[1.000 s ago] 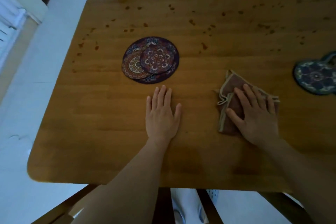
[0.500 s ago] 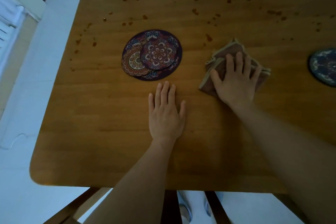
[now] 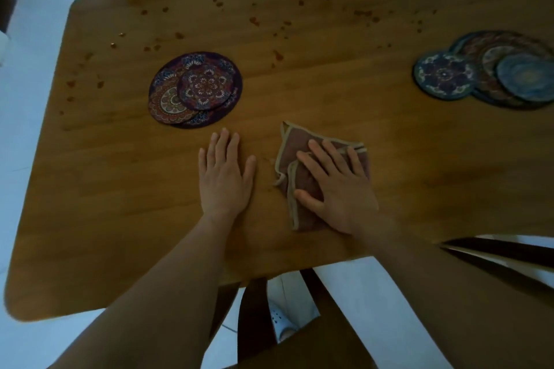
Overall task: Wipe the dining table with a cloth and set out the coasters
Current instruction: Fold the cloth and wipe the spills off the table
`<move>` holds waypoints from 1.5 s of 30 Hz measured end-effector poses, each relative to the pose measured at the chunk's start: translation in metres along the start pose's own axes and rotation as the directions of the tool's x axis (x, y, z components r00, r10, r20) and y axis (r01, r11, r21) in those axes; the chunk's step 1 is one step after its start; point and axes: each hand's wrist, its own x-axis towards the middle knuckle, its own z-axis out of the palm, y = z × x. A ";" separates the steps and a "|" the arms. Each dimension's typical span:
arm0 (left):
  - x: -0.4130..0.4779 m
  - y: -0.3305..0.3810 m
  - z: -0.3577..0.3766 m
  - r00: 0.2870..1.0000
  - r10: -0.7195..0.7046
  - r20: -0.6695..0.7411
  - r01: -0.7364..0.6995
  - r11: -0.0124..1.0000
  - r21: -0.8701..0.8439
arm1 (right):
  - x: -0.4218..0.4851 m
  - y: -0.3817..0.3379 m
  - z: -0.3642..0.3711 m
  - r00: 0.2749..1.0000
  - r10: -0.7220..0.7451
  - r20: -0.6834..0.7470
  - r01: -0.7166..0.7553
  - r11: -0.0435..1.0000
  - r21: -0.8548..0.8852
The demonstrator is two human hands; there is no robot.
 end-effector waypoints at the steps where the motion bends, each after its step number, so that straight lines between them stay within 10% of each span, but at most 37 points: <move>1: -0.007 -0.002 -0.002 1.000 0.017 -0.001 -0.017 1.000 0.002 | -0.004 0.010 -0.003 1.000 0.002 0.008 -0.002 1.000 -0.008; 10: -0.046 -0.016 -0.011 0.997 0.046 0.065 -0.047 0.999 0.021 | -0.044 0.122 -0.020 0.923 0.381 -0.053 -0.382 0.924 -0.013; 19: -0.046 -0.014 -0.007 0.999 0.018 0.045 -0.020 0.999 0.036 | -0.046 0.063 -0.008 0.543 0.839 0.049 -0.834 0.531 0.153; 32: -0.045 -0.015 -0.007 0.999 0.030 0.028 -0.030 0.999 0.031 | 0.001 -0.036 0.013 0.934 0.357 0.014 -0.356 0.933 -0.058; 45: -0.046 -0.018 -0.005 0.998 0.059 0.016 -0.059 0.998 0.015 | 0.063 -0.035 -0.003 0.998 0.010 0.063 -0.008 1.000 -0.029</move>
